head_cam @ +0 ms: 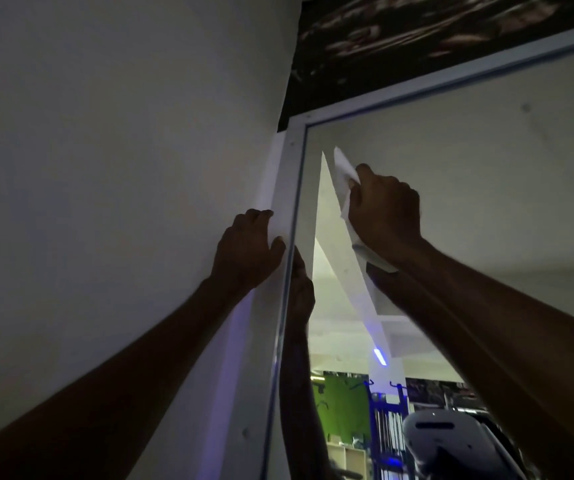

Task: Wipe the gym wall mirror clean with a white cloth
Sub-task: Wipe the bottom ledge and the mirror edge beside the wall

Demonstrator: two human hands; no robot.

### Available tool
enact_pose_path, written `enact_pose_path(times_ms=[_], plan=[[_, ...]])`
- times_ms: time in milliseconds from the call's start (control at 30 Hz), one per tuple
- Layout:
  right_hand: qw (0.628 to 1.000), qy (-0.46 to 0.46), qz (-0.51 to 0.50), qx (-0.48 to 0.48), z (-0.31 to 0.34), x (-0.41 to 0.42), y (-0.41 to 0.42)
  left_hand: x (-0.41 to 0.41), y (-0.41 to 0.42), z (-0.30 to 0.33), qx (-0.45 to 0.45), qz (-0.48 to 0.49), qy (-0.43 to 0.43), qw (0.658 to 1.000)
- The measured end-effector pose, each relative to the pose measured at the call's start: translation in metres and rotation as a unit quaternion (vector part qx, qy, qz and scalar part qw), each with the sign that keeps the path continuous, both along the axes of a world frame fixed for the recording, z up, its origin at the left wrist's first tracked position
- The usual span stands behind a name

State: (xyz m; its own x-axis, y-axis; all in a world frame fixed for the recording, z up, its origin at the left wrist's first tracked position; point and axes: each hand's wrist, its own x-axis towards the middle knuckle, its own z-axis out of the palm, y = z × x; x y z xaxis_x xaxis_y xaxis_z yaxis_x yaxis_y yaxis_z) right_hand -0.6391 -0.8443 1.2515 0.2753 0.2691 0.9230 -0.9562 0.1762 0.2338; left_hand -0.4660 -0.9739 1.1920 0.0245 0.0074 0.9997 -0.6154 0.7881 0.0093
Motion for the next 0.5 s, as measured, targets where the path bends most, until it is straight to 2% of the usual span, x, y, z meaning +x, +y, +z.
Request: enact_pose_path(times_ms=[133, 267, 333, 367, 400, 433, 500], plan=[[0.996, 0.009, 0.04, -0.083, 0.034, 0.008, -0.008, 0.001, -0.011, 0.024, 0.003, 0.006, -0.008, 1.0], [0.974, 0.092, 0.082, -0.192, 0.092, 0.038, -0.034, -0.003, -0.027, 0.053, -0.008, -0.047, 0.001, 0.999], [0.968, 0.131, 0.064, -0.205, 0.126, 0.061, -0.049, -0.012, -0.034, 0.069, 0.009, -0.08, -0.011, 0.997], [0.975, 0.145, 0.046, -0.164, 0.142, 0.072, -0.061, -0.018, -0.038, 0.075, 0.021, -0.087, -0.021, 0.996], [0.985, 0.15, 0.018, -0.08, 0.157, 0.082, -0.075, -0.026, -0.045, 0.078, 0.021, -0.094, -0.029, 0.995], [0.991, 0.125, -0.026, 0.034, 0.166, 0.089, -0.089, -0.034, -0.052, 0.078, 0.008, -0.102, -0.03, 0.994], [0.969, 0.022, -0.137, 0.203, 0.178, 0.09, -0.123, -0.045, -0.063, 0.072, -0.016, -0.123, -0.014, 0.992]])
